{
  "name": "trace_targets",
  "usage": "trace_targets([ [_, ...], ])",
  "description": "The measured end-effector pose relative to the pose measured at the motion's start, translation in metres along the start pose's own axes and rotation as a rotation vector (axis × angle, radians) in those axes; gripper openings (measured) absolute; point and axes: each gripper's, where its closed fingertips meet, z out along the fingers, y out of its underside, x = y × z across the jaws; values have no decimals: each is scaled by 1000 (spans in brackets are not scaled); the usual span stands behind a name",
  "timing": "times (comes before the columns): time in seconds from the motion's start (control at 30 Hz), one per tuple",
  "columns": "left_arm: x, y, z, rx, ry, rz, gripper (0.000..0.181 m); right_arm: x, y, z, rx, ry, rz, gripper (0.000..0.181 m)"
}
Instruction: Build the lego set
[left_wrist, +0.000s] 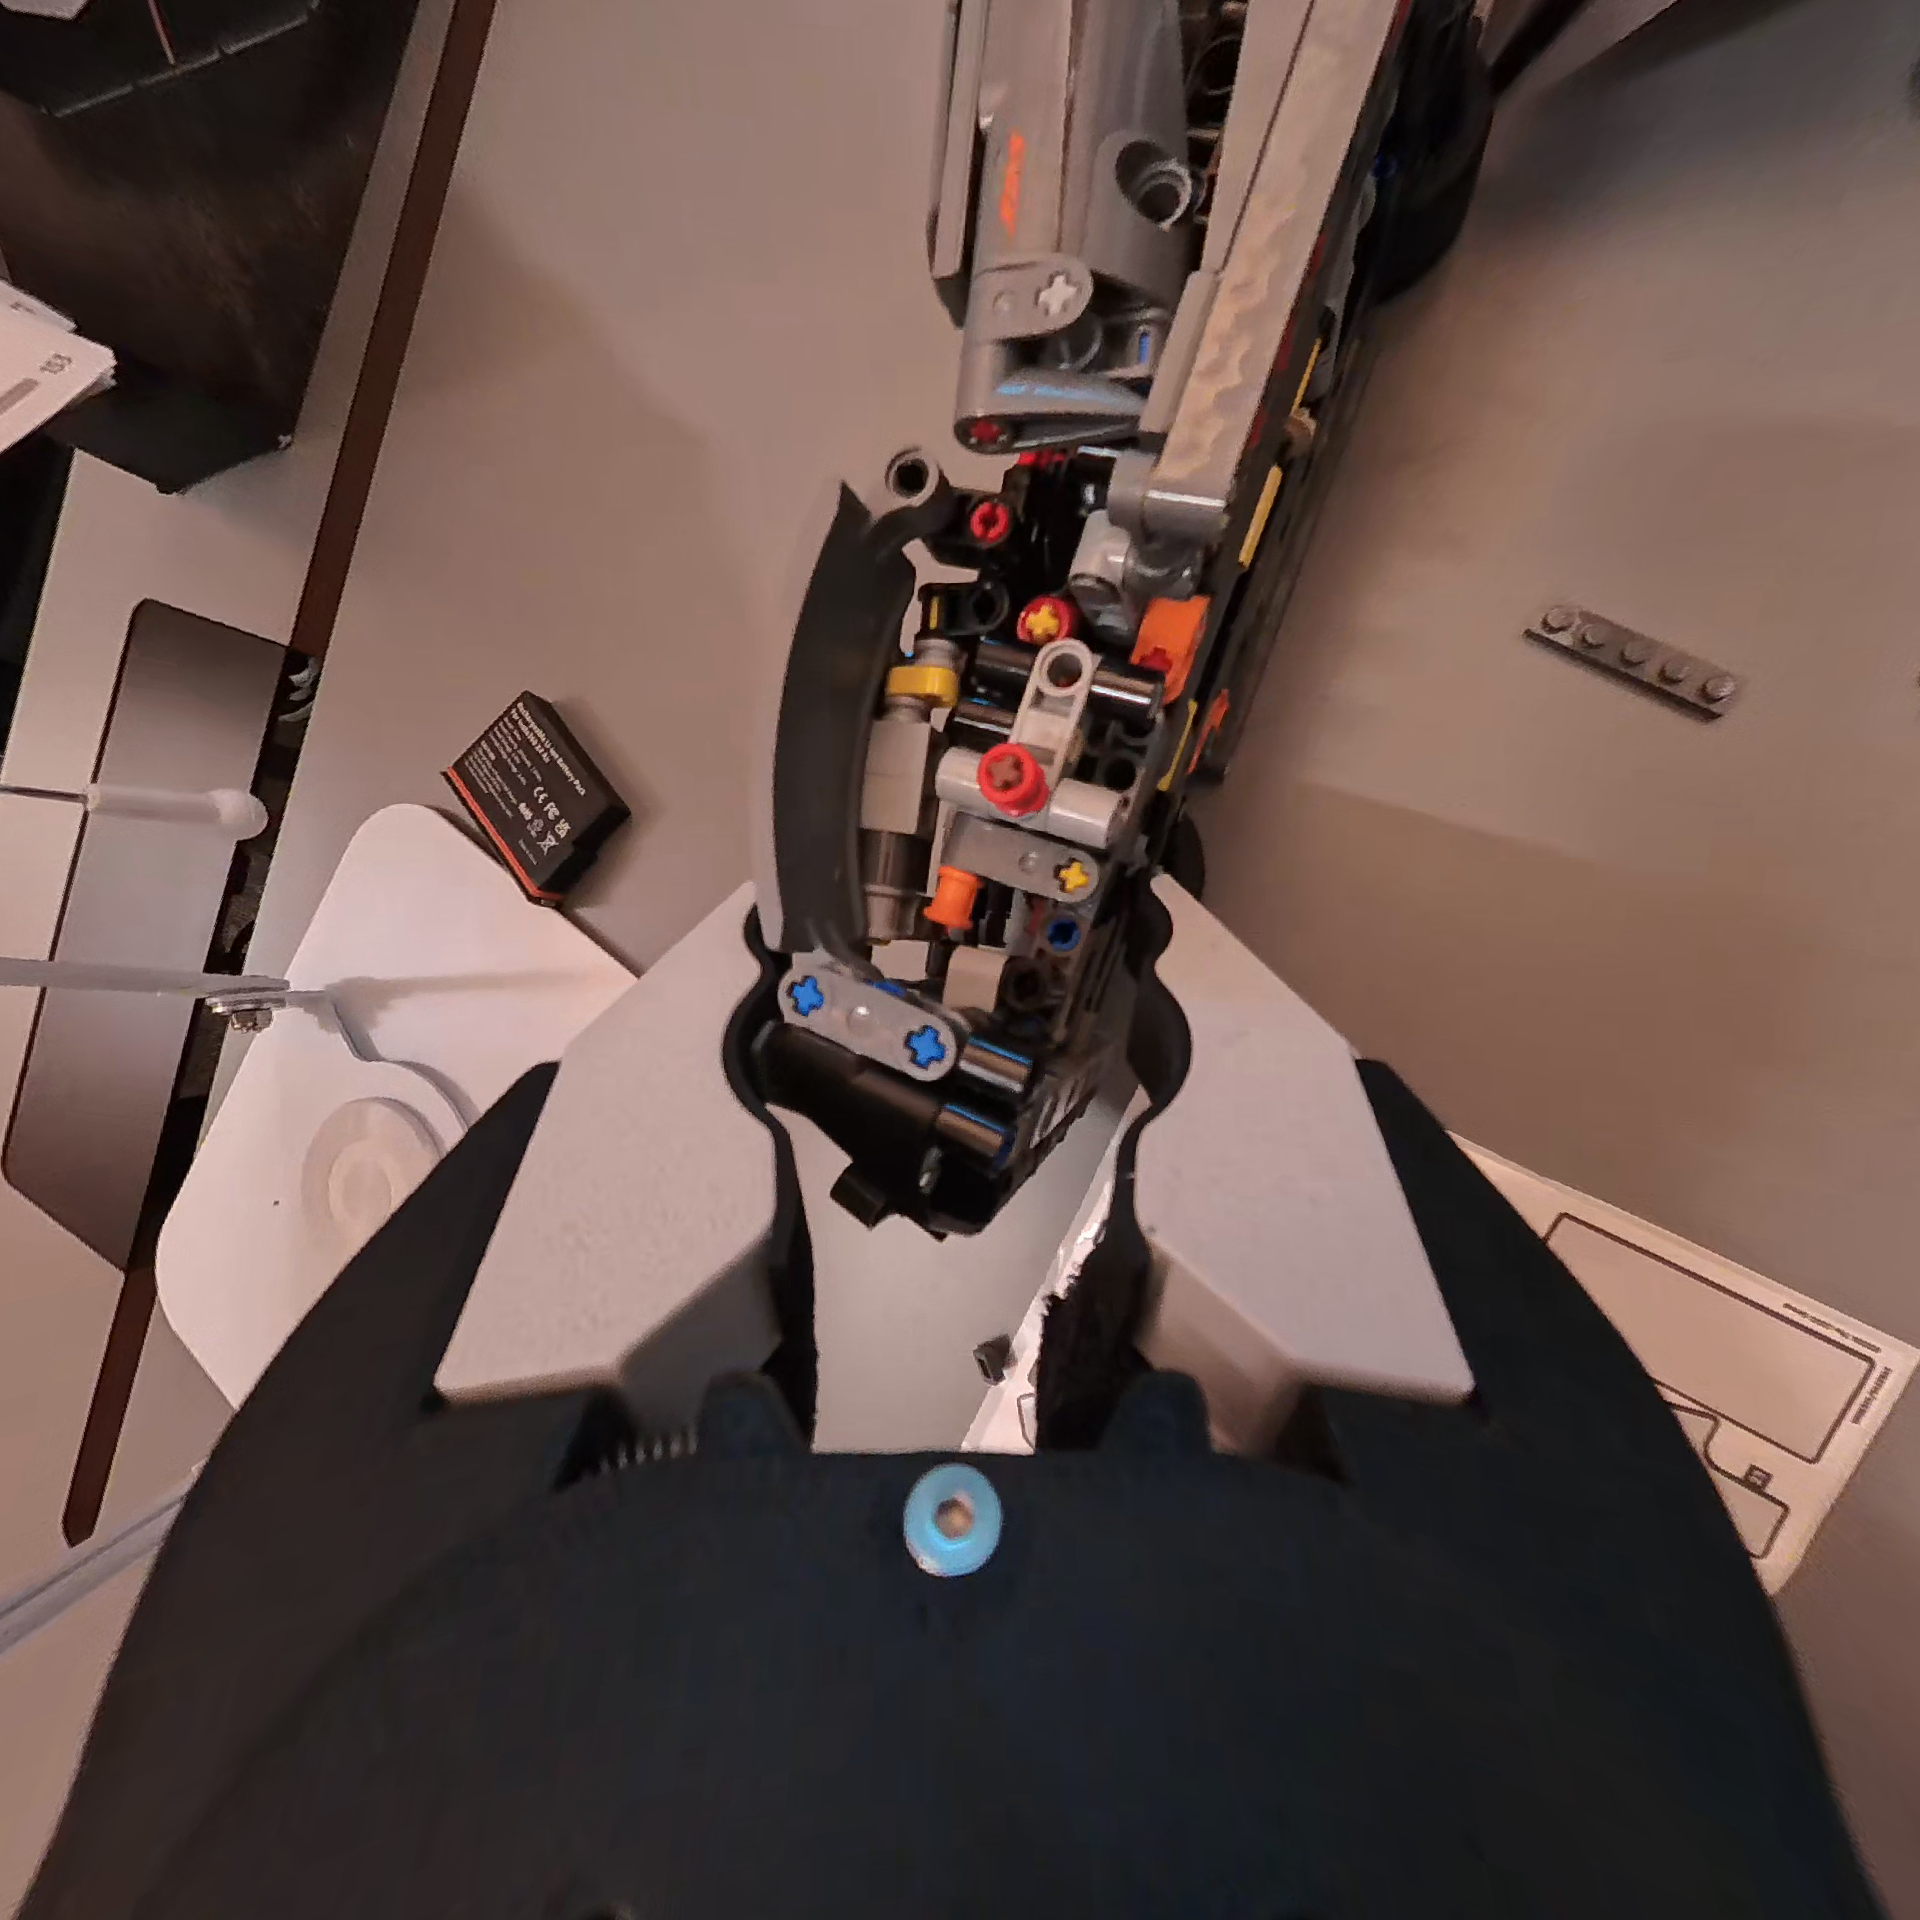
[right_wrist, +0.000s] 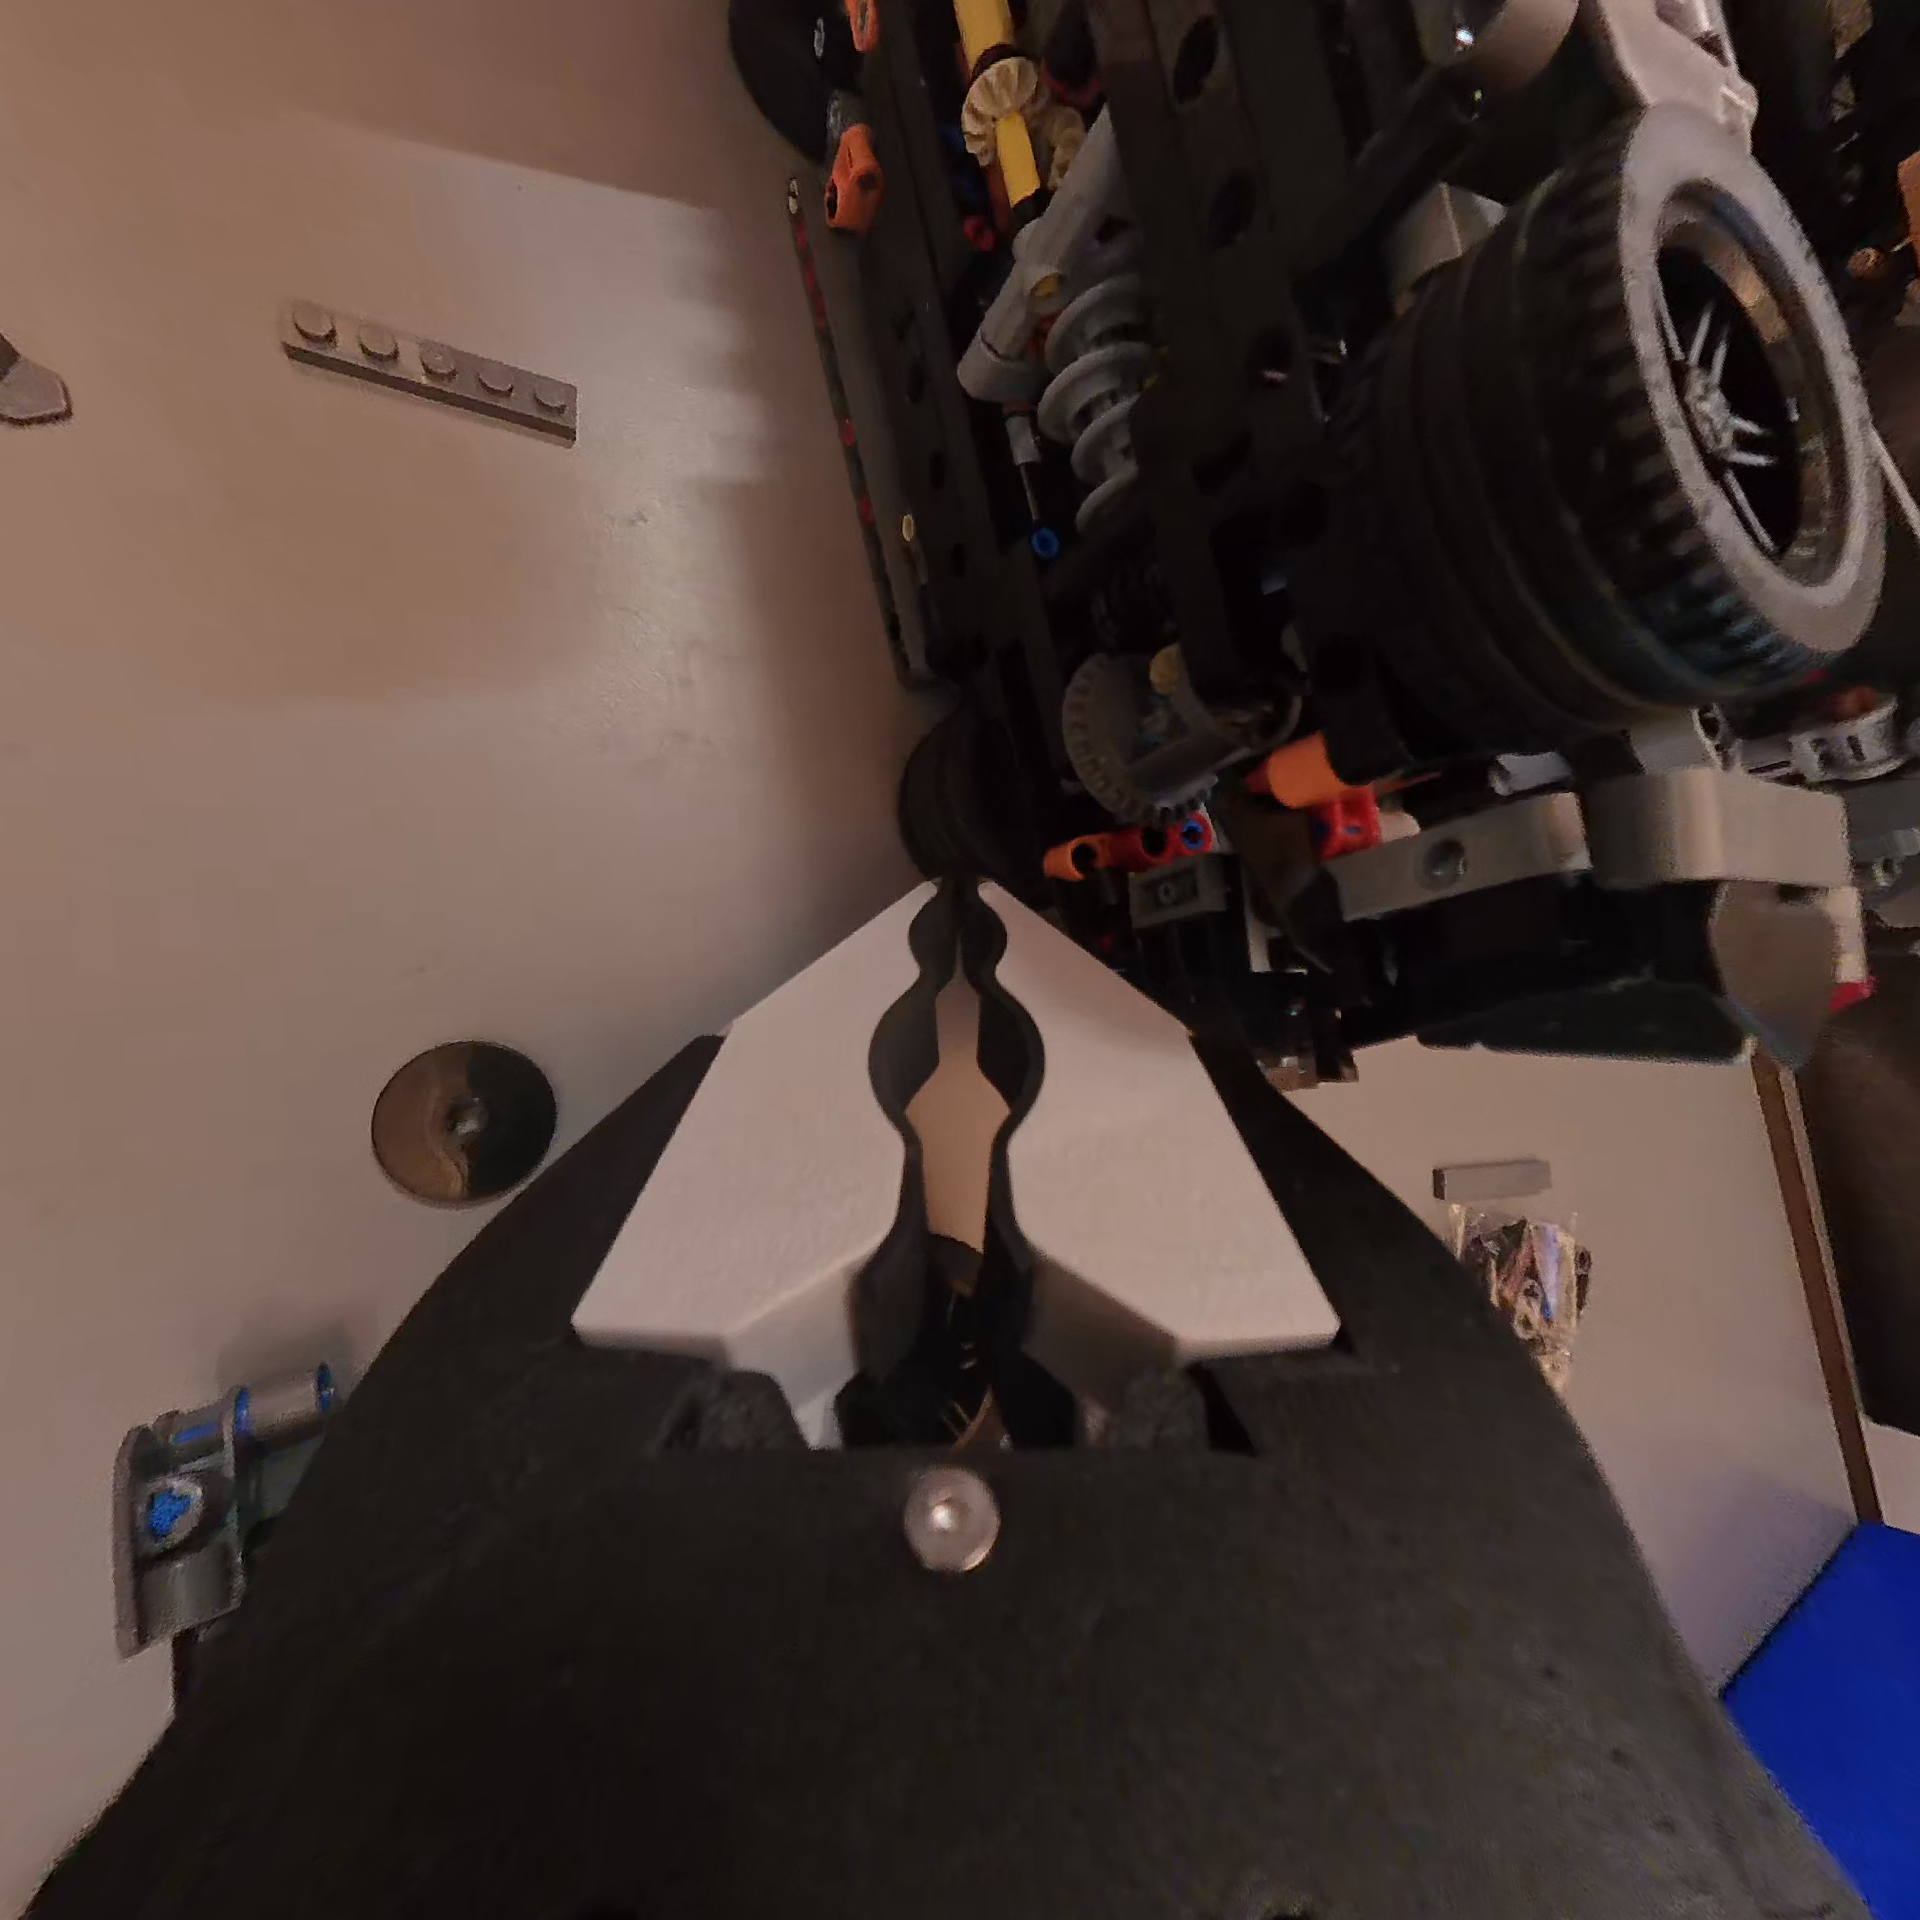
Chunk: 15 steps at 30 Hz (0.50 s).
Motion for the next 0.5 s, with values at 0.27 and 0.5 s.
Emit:
trace_targets([
  [0.27,6,0,-2,-8,24,17,60,-1,-4,3,-2,-10,-5,0],
  [0.5,9,0,-4,-10,32,38,58,-2,-6,5,4,-17,-7,0],
])
